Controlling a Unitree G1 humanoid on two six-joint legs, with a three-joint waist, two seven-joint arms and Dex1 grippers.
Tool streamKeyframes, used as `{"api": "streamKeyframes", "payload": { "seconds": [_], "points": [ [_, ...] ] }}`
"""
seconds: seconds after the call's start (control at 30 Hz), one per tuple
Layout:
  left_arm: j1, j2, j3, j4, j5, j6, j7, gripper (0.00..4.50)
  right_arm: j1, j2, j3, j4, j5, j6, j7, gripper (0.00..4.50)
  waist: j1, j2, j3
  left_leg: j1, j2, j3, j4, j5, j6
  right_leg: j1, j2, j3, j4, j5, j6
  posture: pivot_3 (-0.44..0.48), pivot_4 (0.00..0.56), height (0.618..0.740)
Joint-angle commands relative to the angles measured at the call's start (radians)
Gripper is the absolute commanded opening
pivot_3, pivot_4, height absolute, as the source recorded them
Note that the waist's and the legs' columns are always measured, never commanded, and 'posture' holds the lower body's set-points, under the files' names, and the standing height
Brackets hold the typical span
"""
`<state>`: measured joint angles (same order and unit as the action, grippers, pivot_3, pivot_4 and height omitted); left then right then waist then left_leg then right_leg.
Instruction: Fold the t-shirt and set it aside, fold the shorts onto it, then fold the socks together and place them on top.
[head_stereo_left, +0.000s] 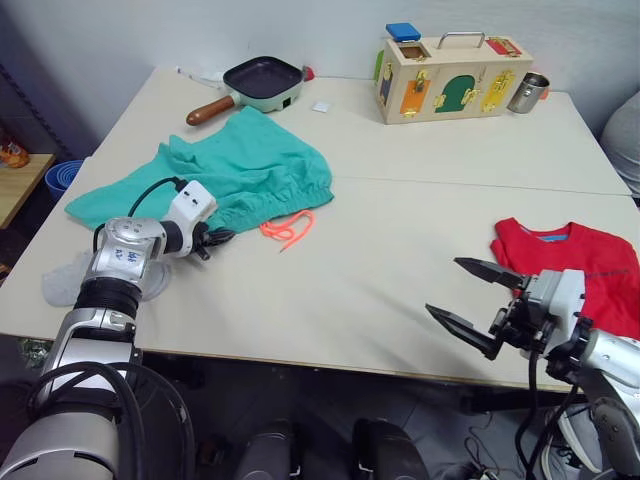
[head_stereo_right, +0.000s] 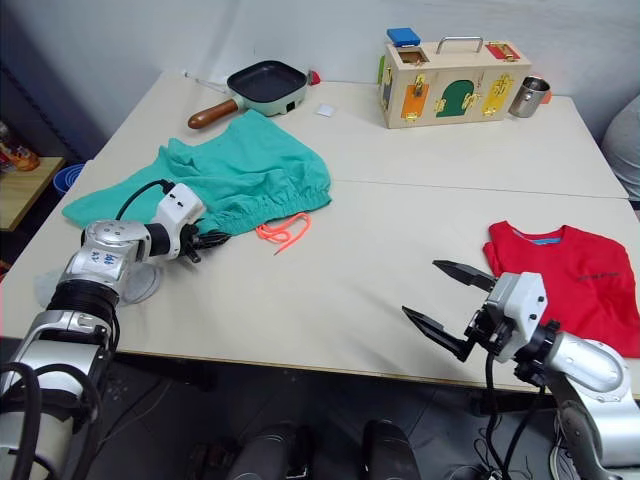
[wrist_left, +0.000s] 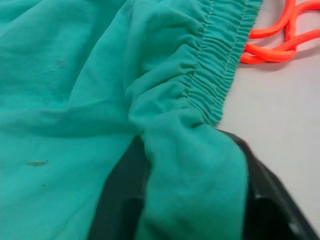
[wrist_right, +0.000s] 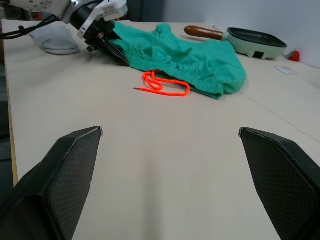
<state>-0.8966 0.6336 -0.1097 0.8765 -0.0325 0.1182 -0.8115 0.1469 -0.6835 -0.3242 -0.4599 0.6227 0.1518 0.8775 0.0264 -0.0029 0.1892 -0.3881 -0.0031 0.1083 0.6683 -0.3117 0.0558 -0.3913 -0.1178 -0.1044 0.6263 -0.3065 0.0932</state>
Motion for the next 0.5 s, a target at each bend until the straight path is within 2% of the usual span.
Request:
{"api": "streamKeyframes", "payload": {
  "seconds": [0.03, 0.07, 0.1, 0.2, 0.27, 0.33, 0.4, 0.5],
  "points": [
    [0.011, -0.029, 0.004, -0.026, -0.012, -0.011, -0.074, 0.45, -0.001, -0.009, -0.06, -0.064, 0.065, 0.053, -0.045, 4.5, 0.001, 0.0, 0.0, 0.0, 0.0, 0.0, 0.0, 0.0, 0.0, 0.0, 0.0, 0.0, 0.0, 0.0, 0.0, 0.0, 0.15, 0.74],
    [0.024, -0.048, 0.006, -0.07, -0.036, -0.006, -0.115, 0.14, -0.015, -0.013, -0.08, -0.065, 0.085, 0.079, -0.068, 4.5, 0.001, 0.0, 0.0, 0.0, 0.0, 0.0, 0.0, 0.0, 0.0, 0.0, 0.0, 0.0, 0.0, 0.0, 0.0, 0.0, 0.15, 0.74],
    [0.033, -0.062, 0.01, -0.102, -0.051, 0.0, -0.143, 0.04, -0.026, -0.017, -0.094, -0.066, 0.099, 0.098, -0.083, 4.5, 0.001, 0.0, 0.0, 0.0, 0.0, 0.0, 0.0, 0.0, 0.0, 0.0, -0.001, 0.0, 0.0, 0.0, 0.0, 0.0, 0.15, 0.74],
    [0.098, -0.148, -0.04, -0.392, -0.155, 0.144, -0.277, 0.04, -0.038, -0.029, -0.124, -0.052, 0.1, 0.108, -0.08, 4.5, 0.003, 0.0, 0.0, -0.002, -0.001, -0.001, 0.001, 0.0, 0.0, 0.0, -0.002, -0.001, 0.0, 0.0, 0.0, 0.0, 0.15, 0.74],
    [0.139, -0.235, -0.142, -0.618, -0.175, 0.269, -0.287, 0.04, 0.005, -0.03, -0.138, -0.017, 0.059, 0.077, -0.045, 4.5, 0.007, -0.001, 0.0, -0.004, -0.001, -0.004, 0.003, 0.0, 0.001, 0.0, -0.002, -0.003, 0.0, 0.0, 0.0, 0.0, 0.15, 0.74],
    [0.166, -0.3, -0.185, -0.751, -0.198, 0.359, -0.267, 0.04, 0.022, -0.031, -0.133, -0.003, 0.039, 0.068, -0.023, 4.5, 0.011, -0.001, 0.0, -0.006, -0.002, -0.006, 0.005, -0.001, 0.001, 0.001, -0.001, -0.003, -0.001, 0.0, 0.0, 0.0, 0.15, 0.74],
    [0.173, -0.346, -0.188, -0.808, -0.219, 0.431, -0.234, 0.04, 0.007, -0.019, -0.132, -0.001, 0.061, 0.089, -0.04, 4.5, 0.002, -0.001, 0.0, -0.008, -0.002, -0.005, 0.008, -0.002, 0.002, 0.001, 0.0, -0.003, -0.002, 0.0, 0.001, 0.0, 0.15, 0.74],
    [0.149, -0.436, -0.247, -0.772, -0.162, 0.401, -0.159, 0.04, -0.023, -0.032, -0.097, 0.021, 0.054, 0.112, -0.028, 4.5, -0.012, -0.001, 0.0, -0.004, 0.001, -0.003, 0.01, -0.001, 0.002, 0.002, 0.002, -0.001, -0.001, 0.001, 0.001, 0.0, 0.15, 0.74]
  ]
}}
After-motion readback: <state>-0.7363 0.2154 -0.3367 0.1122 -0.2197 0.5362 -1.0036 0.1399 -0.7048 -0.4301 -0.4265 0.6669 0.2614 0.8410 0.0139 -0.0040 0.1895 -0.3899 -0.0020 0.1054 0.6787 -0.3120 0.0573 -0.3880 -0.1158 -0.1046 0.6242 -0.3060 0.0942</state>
